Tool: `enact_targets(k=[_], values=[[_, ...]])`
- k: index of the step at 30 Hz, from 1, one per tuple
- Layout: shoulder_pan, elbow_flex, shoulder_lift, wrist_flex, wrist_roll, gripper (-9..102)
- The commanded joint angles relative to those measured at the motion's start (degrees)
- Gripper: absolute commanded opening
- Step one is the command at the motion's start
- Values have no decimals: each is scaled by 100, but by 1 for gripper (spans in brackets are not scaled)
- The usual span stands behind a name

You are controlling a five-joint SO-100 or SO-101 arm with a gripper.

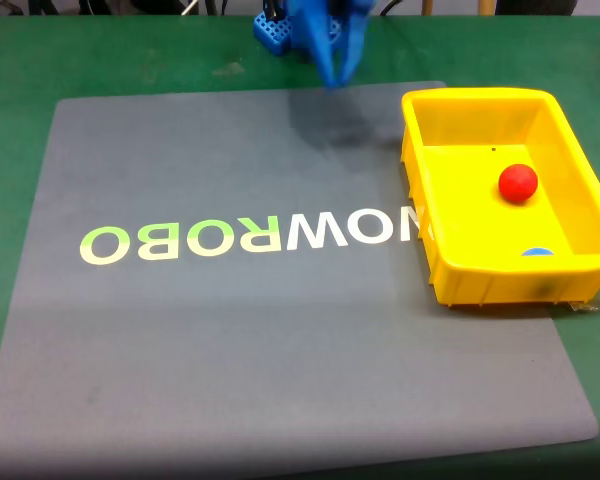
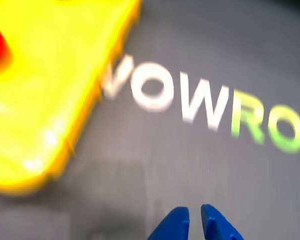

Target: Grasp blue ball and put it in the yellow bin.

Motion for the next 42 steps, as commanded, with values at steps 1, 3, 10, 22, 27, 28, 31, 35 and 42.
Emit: enact_targets(k=[1, 3, 10, 22, 27, 28, 31, 35, 42], values=[[334, 510, 940, 387, -79, 0], [422, 765, 1345, 756, -62, 0], [686, 1433, 2347, 1547, -79, 0], [888, 1934, 2795, 2303, -193, 0], [835, 1986, 2795, 2549, -202, 0], [835, 1986, 2804, 2566, -185, 0], [835, 1986, 2804, 2769, -193, 0], [835, 1986, 2804, 3322, -229, 0], [659, 1986, 2812, 3463, 237, 0]])
